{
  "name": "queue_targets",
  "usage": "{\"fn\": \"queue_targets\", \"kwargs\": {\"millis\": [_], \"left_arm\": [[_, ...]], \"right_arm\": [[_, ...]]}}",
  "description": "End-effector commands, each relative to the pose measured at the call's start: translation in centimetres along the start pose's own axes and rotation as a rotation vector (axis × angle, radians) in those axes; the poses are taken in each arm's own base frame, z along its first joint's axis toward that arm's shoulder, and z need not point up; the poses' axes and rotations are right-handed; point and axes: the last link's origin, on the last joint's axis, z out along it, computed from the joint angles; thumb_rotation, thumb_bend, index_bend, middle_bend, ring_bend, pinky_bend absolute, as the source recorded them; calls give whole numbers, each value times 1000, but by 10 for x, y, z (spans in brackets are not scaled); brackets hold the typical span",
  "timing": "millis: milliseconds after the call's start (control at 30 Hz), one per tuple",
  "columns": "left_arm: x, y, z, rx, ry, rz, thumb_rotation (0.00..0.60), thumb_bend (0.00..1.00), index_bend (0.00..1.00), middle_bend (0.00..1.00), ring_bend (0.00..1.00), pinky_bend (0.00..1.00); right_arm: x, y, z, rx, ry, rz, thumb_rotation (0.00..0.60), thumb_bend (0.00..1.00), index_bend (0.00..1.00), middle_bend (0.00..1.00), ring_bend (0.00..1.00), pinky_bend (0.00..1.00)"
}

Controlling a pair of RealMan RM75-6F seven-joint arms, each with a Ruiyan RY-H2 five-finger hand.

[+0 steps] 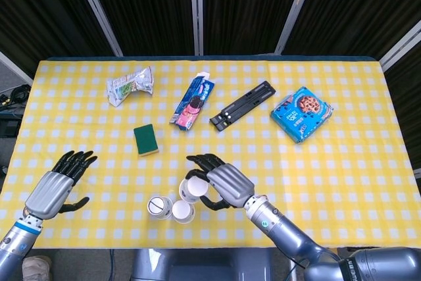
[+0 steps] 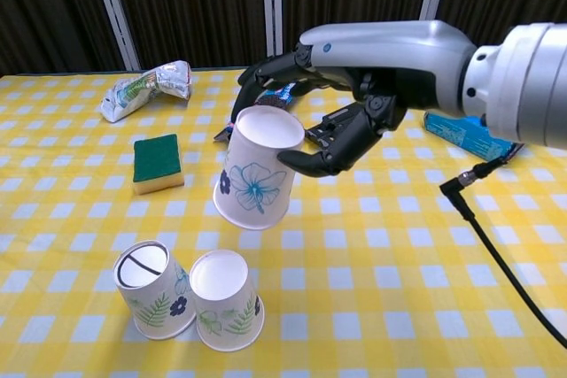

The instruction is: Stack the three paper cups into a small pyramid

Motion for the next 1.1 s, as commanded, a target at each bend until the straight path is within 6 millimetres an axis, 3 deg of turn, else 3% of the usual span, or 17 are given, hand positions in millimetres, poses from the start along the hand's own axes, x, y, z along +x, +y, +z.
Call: {"fn": "queue_targets", "kwargs": {"millis": [33,533,1100], "left_arm": [[0,0,1,0,-3,2,600,250,0,0,0,0],[0,-1,0,3,-14,1,600,251,0,0,0,0],[1,-2,2,10,-15,-3,600,250,0,0,0,0]], "right_arm": [[-6,-2,1,13,-14,13,600,378,422,41,0,0],[-33,-23,24,62,-43,24,600,376,429,43,0,0],[-42,-29,26,69,-53,22,600,376,429,43,0,0]]}}
